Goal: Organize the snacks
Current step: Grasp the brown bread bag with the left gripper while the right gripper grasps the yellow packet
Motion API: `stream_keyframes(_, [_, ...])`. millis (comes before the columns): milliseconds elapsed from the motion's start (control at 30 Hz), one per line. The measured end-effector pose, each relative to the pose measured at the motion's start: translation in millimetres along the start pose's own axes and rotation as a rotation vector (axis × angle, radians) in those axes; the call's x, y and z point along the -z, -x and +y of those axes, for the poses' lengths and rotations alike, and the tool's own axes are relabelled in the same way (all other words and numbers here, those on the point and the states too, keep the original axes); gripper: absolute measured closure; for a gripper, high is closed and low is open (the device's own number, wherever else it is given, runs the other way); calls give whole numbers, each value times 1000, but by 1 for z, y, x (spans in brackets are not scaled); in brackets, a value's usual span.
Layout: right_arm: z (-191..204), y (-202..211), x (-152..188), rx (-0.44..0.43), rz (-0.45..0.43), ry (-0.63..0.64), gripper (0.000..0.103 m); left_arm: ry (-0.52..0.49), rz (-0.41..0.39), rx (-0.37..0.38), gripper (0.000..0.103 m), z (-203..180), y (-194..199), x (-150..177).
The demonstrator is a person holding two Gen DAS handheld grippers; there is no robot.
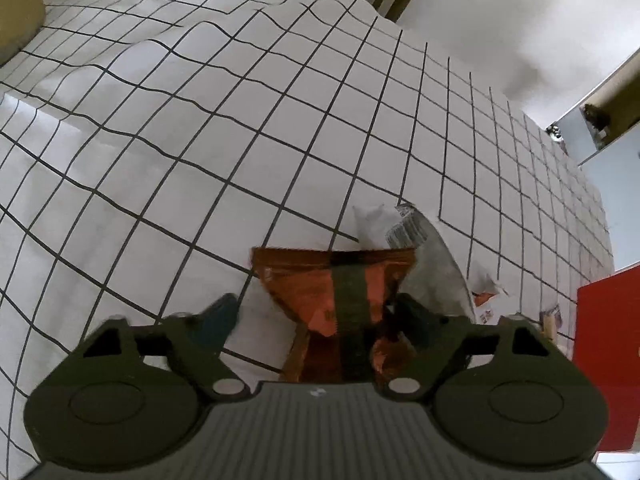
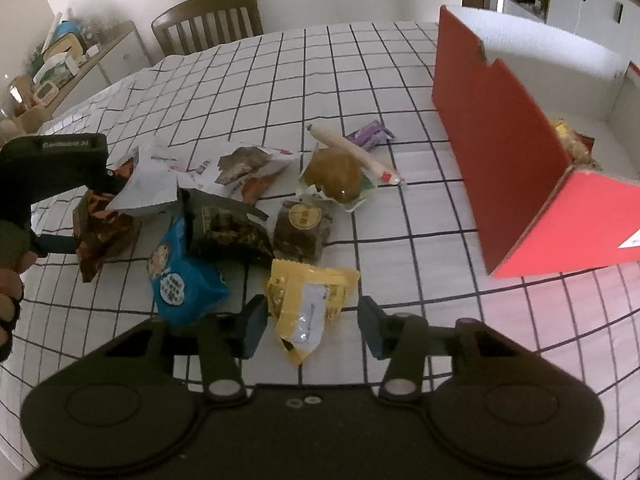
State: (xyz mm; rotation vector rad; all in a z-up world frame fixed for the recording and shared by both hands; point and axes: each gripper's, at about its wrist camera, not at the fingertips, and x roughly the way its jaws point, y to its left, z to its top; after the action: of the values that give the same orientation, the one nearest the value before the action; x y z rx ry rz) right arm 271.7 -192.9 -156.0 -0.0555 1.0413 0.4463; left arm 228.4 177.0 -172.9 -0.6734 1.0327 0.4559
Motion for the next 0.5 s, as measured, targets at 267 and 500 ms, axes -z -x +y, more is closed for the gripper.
stream_keyframes(267, [4,0,3,11,-12,4,71,2,11,21,47,3,7,0])
stream_keyframes(500, [2,16,9,19,-47,3,72,11,25,38,50,25,20,8])
